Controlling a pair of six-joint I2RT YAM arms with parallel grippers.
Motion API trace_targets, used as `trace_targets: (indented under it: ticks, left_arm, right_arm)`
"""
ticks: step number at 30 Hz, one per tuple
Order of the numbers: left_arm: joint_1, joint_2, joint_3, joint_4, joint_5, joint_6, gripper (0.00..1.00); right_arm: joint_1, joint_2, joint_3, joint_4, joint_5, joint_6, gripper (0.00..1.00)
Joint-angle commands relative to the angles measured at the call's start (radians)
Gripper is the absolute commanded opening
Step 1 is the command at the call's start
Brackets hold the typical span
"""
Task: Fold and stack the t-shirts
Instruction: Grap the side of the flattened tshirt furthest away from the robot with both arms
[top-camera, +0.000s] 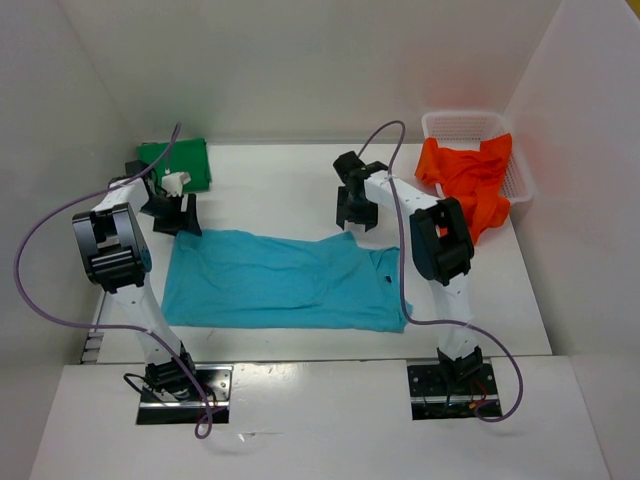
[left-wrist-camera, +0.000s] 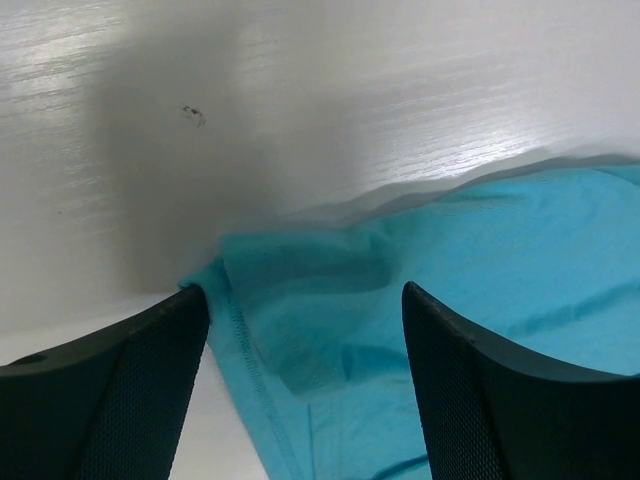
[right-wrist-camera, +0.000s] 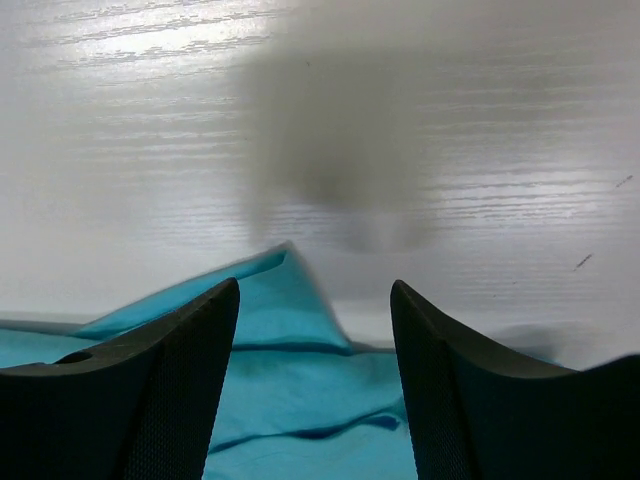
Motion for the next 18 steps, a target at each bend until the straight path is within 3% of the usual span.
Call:
trace_targets:
  ticks: [1, 8, 9, 11, 12, 13, 14, 15, 18]
  left_arm:
    - [0.01, 0.011, 0.019, 0.017, -0.005, -0.024, 0.83]
    - [0.01, -0.011, -0.022, 0.017, -0.038, -0.024, 0.83]
    - [0.01, -0.02, -0.022, 0.017, -0.028, -0.024, 0.83]
    - [0.01, -0.02, -0.031, 0.026, -0.019, -0.024, 0.83]
    - [0.01, -0.02, -0.031, 0.026, -0.002, -0.024, 0.83]
    - [0.01, -0.02, -0.031, 0.017, 0.007, -0.024, 0.81]
    - [0.01, -0.02, -0.031, 0.017, 0.016, -0.024, 0.77]
    - [0.01, -0.02, -0.031, 0.006, 0.025, -0.014, 0.64]
    - [0.0, -0.02, -0.022, -0.004, 0.048, -0.001, 0.45]
  right_arm:
    - [-0.004, 0.043, 0.052, 0.043, -0.058, -0.035, 0.68]
    - [0.005, 0.036, -0.028, 0.066, -0.167, -0.036, 0.68]
    - [0.005, 0.036, -0.051, 0.08, -0.179, -0.036, 0.64]
    - [0.005, 0.048, -0.062, 0.08, -0.179, -0.036, 0.5]
    - [0.005, 0.048, -0.062, 0.08, -0.194, -0.036, 0.31]
    - [0.005, 0.048, -0.062, 0.08, -0.207, -0.036, 0.21]
    - [0.005, 0.048, -0.062, 0.08, -0.219, -0.026, 0.13]
    - [0.005, 0.048, -0.062, 0.08, -0.219, -0.026, 0.04]
    - [-0.005, 0.025, -0.037, 0.089, -0.228, -0.026, 0.0]
